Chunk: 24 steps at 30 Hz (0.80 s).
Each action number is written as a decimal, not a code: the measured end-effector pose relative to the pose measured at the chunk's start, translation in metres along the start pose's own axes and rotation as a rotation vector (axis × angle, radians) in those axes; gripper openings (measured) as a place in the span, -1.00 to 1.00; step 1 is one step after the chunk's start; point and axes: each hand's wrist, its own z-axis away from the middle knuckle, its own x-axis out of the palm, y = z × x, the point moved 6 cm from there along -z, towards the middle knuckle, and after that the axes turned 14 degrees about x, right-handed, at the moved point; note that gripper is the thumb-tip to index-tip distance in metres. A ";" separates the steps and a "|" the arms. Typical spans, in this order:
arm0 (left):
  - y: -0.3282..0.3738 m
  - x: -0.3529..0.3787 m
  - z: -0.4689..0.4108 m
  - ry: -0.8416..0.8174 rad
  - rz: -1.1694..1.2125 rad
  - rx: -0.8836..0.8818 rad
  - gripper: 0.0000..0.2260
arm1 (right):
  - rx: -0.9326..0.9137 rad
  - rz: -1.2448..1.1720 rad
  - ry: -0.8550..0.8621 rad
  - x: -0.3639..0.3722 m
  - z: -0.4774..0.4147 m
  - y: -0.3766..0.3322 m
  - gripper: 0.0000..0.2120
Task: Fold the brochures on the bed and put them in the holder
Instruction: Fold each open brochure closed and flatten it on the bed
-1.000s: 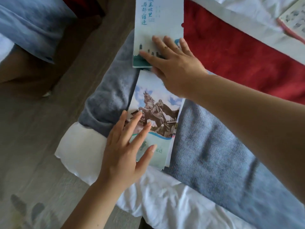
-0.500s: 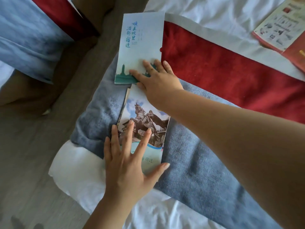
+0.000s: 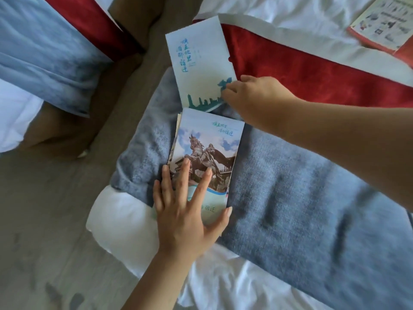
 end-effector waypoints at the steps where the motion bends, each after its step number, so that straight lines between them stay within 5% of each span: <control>1: 0.000 0.001 0.001 0.005 -0.007 0.001 -0.30 | 0.004 0.022 0.007 0.000 0.006 0.008 -0.64; 17: 0.002 0.013 0.006 -0.059 -0.112 -0.008 -0.23 | 0.209 0.012 -0.130 0.016 0.135 0.088 -0.51; 24: 0.003 0.013 0.006 -0.047 -0.122 -0.005 -0.24 | 0.227 0.044 0.062 0.019 0.141 0.076 -0.49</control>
